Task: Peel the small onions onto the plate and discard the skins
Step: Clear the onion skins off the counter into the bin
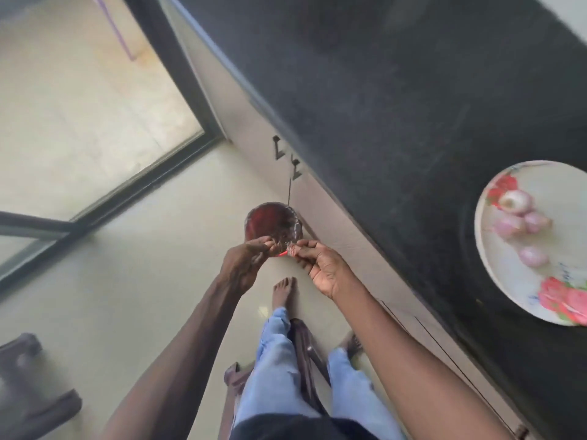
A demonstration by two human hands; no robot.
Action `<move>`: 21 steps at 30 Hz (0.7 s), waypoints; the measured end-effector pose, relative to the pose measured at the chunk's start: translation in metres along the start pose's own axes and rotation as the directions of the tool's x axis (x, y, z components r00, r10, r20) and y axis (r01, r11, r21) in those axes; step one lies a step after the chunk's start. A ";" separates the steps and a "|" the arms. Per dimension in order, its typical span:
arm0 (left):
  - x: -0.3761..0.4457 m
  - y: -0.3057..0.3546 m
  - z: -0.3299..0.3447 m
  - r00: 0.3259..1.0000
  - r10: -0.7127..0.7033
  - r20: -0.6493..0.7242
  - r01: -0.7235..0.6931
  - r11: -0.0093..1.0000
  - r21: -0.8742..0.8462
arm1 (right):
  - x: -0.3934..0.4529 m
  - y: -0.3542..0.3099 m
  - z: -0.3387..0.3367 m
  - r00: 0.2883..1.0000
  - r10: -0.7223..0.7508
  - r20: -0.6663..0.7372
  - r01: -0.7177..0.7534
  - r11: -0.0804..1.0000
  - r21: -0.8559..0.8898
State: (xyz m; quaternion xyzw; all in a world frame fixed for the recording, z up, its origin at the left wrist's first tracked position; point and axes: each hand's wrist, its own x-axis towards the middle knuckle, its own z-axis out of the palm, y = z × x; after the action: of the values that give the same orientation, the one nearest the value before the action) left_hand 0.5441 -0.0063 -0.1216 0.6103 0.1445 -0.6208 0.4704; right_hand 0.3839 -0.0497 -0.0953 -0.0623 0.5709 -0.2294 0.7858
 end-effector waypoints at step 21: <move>0.392 -0.083 -0.066 0.903 0.258 -0.343 -0.024 0.827 0.561 | 0.448 0.112 -0.027 0.868 -0.309 -0.390 -0.126 0.621 -0.773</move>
State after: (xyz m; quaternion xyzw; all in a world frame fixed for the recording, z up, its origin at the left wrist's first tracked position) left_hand 0.5955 -0.0730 -0.5188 0.8422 0.0097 -0.4589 0.2827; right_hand 0.5005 -0.1398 -0.5339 -0.3656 0.7872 -0.0089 0.4966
